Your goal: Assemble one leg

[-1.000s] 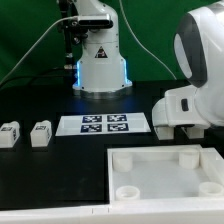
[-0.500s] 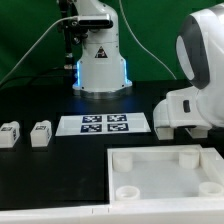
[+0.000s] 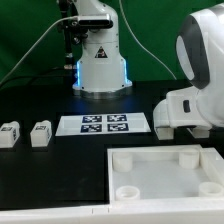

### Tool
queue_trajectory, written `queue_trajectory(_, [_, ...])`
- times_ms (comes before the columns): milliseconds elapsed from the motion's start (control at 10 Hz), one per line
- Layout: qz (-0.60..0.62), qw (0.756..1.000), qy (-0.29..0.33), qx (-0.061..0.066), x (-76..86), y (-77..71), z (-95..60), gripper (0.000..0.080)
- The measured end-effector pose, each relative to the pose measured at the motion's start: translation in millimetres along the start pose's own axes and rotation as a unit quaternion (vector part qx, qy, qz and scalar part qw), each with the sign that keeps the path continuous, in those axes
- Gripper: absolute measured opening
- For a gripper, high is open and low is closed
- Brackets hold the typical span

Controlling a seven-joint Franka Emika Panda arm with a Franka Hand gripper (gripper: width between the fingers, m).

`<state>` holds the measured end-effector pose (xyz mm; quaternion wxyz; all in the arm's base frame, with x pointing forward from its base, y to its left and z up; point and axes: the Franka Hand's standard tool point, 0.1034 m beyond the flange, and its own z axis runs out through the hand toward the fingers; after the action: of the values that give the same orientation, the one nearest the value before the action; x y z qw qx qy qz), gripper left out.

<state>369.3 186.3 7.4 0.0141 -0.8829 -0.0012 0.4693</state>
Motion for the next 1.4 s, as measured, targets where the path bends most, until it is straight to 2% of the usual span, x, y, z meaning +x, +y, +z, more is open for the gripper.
queue_trajectory(500, [-0.001,1.0,0.017,0.001,1.1,-0.7,-4.4,0.0287])
queue_trajectory(600, [-0.016,1.0,0.018,-0.009,-5.5,3.9,-18.5,0.0287])
queue_trajectory(700, [-0.028,0.999,0.033,-0.008,-9.1,6.1,-38.0,0.0288])
queue_trajectory(800, [-0.034,0.996,0.079,-0.01,-12.7,9.1,-58.6,0.0288])
queue_trajectory(900, [-0.041,0.99,0.133,-0.02,-22.9,13.7,-77.0,0.0288])
queue_trajectory(1000, [-0.05,0.981,0.184,-0.021,-34.0,19.0,-94.2,0.0288])
queue_trajectory(1100, [-0.046,0.97,0.236,-0.016,-41.1,26.8,-106.6,0.0288])
queue_trajectory(1300, [-0.04,0.947,0.318,-0.012,-59.3,33.4,-130.3,0.0288])
queue_trajectory(1400, [-0.043,0.921,0.388,-0.007,-60.9,32.4,-140.3,0.0288])
